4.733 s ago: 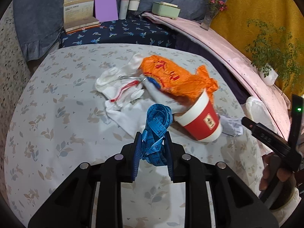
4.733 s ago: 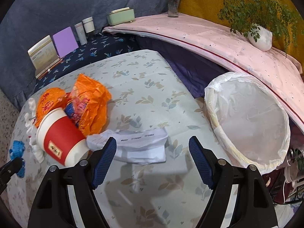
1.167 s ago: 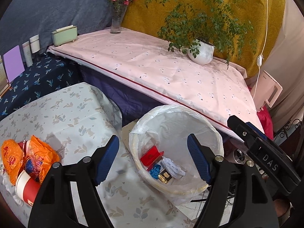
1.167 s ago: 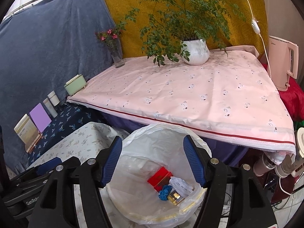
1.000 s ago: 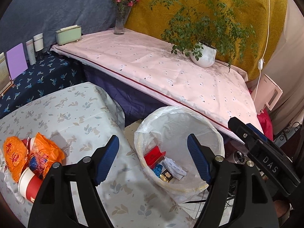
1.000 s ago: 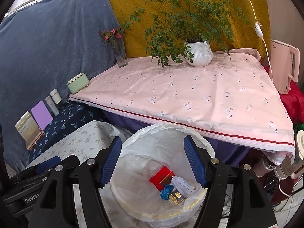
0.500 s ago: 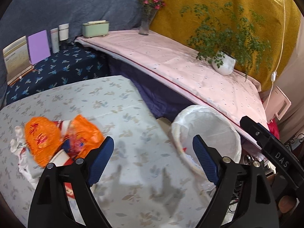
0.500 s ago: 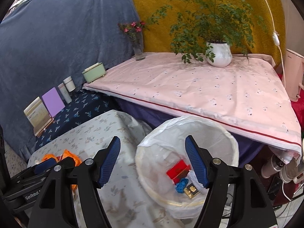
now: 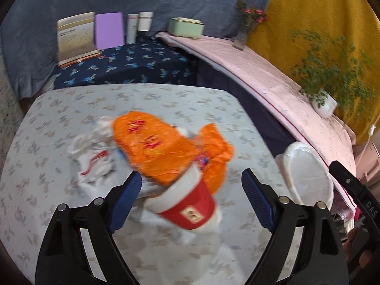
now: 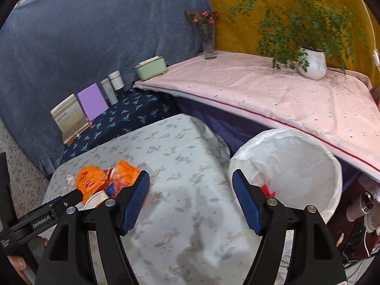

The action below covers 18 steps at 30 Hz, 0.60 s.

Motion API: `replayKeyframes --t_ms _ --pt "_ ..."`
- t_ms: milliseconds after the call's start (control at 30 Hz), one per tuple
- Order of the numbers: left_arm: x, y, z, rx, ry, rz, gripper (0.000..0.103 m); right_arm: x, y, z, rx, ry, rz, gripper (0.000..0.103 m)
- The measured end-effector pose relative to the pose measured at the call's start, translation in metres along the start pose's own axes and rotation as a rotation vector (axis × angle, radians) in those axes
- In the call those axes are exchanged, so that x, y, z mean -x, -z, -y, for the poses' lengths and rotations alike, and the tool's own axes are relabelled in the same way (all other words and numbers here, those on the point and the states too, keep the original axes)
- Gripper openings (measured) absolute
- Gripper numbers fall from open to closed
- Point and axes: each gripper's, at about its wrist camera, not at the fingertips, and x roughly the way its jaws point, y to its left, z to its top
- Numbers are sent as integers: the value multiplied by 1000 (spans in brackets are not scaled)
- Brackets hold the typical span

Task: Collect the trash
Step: 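Withdraw both open tools from the bin back over the table, then grasp the orange plastic bag with the right tool and lift it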

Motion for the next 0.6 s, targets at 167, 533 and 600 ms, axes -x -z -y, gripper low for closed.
replayKeyframes --t_ms 167,533,600 --pt "9 5 -46 50 -64 13 82 -9 12 -35 49 -40 -36 69" --pt "14 22 -97 102 -87 -7 82 -35 35 -98 132 -119 -125 69" --pt "14 25 -104 115 -86 -10 82 -42 36 -108 141 -132 -140 69"
